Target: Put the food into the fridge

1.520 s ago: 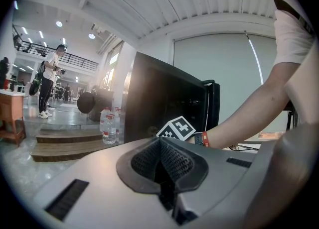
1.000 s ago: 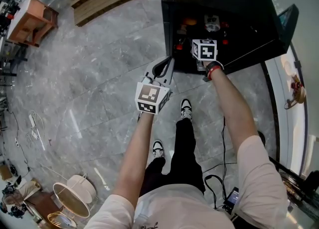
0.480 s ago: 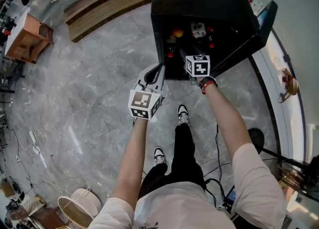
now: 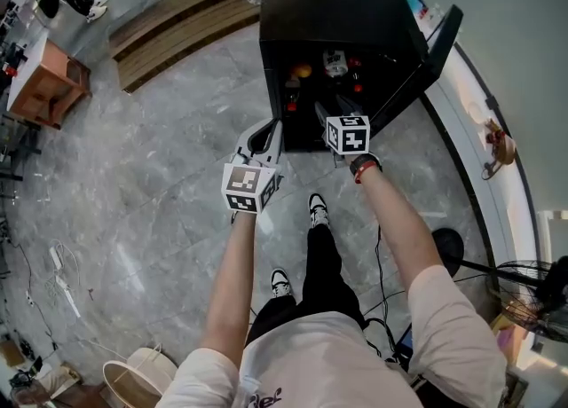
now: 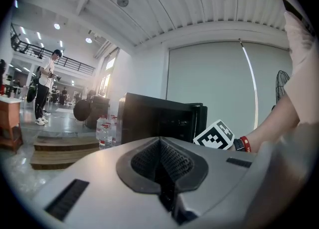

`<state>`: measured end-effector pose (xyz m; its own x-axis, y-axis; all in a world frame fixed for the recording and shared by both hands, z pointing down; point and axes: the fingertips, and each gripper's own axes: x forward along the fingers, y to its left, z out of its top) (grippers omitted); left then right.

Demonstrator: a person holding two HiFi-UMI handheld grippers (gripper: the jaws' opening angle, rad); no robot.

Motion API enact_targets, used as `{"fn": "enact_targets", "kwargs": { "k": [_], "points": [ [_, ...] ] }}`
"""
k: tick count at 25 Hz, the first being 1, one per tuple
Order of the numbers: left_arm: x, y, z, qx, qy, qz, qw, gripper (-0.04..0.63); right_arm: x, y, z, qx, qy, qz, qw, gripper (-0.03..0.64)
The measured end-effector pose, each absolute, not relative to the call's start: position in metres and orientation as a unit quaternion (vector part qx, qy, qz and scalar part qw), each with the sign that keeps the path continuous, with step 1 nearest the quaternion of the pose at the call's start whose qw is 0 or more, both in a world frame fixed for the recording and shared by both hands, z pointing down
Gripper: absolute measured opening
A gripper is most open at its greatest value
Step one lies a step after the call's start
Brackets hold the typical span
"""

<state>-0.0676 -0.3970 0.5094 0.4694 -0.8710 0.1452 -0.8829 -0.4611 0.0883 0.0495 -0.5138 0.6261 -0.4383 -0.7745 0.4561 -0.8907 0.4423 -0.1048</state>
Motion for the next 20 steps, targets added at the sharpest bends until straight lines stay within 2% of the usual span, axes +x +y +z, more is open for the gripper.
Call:
{"fn": "enact_targets", "kwargs": {
  "k": [20],
  "points": [
    [-0.081,-0.327,0.465,0.849,-0.522,0.051,0.069,0.017,0.069,-0.411,0.529,0.519,-0.832,0.146,0.133,0.209]
  ]
}}
